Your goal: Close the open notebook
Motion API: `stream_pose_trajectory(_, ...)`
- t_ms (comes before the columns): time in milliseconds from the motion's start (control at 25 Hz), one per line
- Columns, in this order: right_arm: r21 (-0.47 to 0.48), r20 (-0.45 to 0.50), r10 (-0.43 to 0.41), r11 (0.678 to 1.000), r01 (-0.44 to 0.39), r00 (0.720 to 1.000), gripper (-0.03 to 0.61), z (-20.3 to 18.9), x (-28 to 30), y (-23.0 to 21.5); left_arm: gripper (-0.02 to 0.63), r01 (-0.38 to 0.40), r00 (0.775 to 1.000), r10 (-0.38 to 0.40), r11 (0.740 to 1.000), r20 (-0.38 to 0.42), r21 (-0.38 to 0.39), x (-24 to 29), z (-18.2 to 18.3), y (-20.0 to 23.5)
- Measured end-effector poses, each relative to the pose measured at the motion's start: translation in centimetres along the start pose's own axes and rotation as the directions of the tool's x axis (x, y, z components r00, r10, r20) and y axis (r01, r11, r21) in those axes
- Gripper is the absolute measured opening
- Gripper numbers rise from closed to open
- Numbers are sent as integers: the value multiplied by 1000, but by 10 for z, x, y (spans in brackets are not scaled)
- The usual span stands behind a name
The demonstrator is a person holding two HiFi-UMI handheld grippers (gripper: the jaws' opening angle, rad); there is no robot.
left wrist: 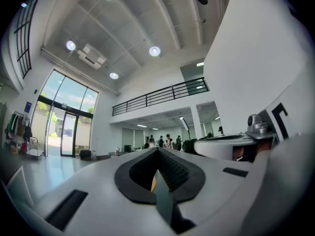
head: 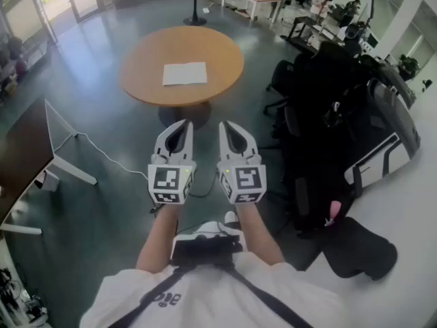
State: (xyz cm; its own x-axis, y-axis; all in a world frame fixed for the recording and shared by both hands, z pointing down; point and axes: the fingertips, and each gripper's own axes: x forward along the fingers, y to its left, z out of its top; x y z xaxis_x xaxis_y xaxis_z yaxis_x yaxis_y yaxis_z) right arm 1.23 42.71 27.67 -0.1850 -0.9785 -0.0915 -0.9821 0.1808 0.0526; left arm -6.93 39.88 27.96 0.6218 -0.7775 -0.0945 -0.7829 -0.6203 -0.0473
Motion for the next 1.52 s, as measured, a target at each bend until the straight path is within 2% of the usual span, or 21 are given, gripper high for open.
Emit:
stream_pose_trajectory(160,-16,-25,-8,1000,7,1000,21,-2,-4,10,9,-17,999,15,999,-43,-34,-8,-16,9)
stream_pose_trajectory(360,146,-10,-90,985,90,996,21,2,2,-2,9,-41,997,36,996,-65,-78,-13,-37,23)
stream_pose_trajectory(480,173,-15,-79,982,80,997,21,-3,33,-3,9,-76,995,69,993,-75,-93,-4,-48,41)
stream_pose_trajectory(640,140,27,-41,990,36,999,21,-7,77,1,9,-112,993,108,991,-56,-70,29,-44,67)
stream_pose_trajectory(840,58,124,11,998,-19,992,21,17,135,-15,9,-82,997,82,997,1,2,92,-15,77)
stream_pose_trajectory(1000,35,186,24,999,-31,982,21,27,168,-41,9,-76,997,75,997,32,21,142,-4,82)
stream_pose_trajectory(1240,75,146,19,997,-30,989,21,5,207,-85,9,-70,998,70,997,-1,33,199,-16,91)
stream_pose_trajectory(1520,143,8,-31,989,30,999,21,-39,237,-113,9,-81,994,83,996,-73,29,234,-43,113)
